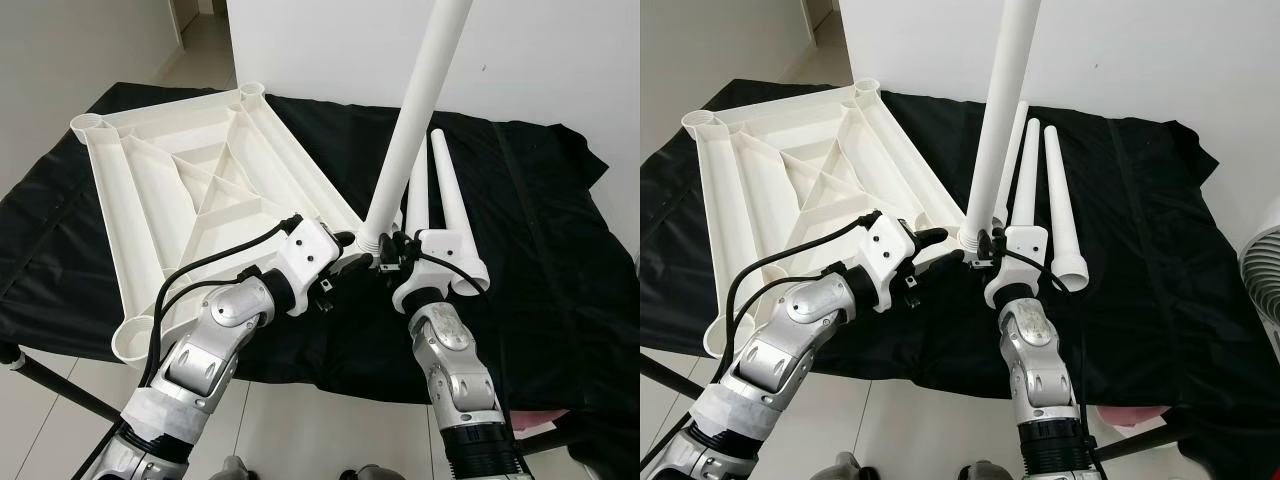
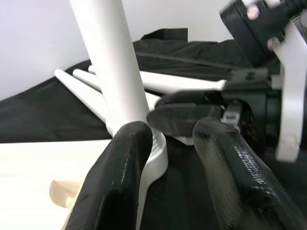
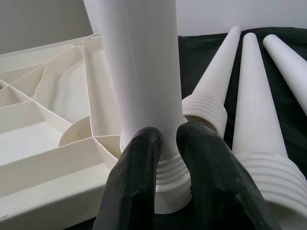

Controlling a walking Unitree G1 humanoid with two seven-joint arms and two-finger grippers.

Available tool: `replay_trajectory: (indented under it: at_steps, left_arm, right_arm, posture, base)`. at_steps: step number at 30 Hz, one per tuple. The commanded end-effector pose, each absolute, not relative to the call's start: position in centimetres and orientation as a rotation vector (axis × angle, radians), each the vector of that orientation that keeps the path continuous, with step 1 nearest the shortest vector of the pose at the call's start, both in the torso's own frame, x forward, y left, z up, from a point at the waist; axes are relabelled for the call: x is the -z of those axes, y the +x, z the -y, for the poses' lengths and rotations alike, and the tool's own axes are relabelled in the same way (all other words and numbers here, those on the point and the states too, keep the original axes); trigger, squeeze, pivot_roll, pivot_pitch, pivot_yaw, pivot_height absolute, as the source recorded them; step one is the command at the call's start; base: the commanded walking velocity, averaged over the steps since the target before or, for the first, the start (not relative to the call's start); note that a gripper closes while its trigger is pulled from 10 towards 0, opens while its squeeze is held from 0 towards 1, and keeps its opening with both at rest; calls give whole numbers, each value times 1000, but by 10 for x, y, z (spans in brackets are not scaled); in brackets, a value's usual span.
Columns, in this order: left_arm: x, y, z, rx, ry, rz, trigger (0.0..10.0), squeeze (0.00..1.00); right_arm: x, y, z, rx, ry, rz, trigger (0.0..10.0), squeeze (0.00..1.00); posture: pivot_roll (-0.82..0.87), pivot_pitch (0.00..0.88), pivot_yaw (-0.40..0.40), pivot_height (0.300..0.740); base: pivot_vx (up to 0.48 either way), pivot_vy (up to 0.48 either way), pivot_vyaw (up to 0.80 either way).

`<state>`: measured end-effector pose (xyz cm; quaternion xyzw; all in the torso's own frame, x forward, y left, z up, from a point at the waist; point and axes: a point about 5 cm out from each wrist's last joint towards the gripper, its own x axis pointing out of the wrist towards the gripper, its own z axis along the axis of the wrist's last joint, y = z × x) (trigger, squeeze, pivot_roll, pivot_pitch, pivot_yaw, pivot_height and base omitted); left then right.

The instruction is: Building children table

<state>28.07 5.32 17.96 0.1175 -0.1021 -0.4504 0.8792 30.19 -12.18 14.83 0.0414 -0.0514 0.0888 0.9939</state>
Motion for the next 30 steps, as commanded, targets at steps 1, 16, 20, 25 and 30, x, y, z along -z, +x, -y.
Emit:
replay_trajectory:
  at_steps: [1, 16, 20, 25, 30]
  left_arm:
    - [-180, 284, -54, 895, 252, 218, 10000, 0]
    - [-182, 284, -47, 901, 244, 227, 10000, 0]
    - [-181, 284, -46, 903, 244, 227, 10000, 0]
    - [-181, 282, -44, 909, 244, 226, 10000, 0]
    - [-179, 281, -45, 915, 244, 219, 10000, 0]
  right_arm:
    - [-149, 306, 121, -195, 87, 92, 10000, 0]
    - [-168, 355, 136, -207, 42, 89, 10000, 0]
    - [-171, 361, 138, -198, 27, 94, 10000, 0]
    - [-167, 357, 134, -233, 25, 89, 10000, 0]
    - [-154, 342, 129, -251, 37, 80, 10000, 0]
  posture:
    - [-68, 72, 12, 740]
    - [-60, 54, 1, 740]
    - [-59, 52, 1, 740]
    - [-55, 55, -3, 740]
    - [-63, 63, 5, 740]
  base:
    - [0, 0, 0]
    - [0, 0, 0]
    - [0, 0, 0]
    - [0, 0, 0]
    - [0, 0, 0]
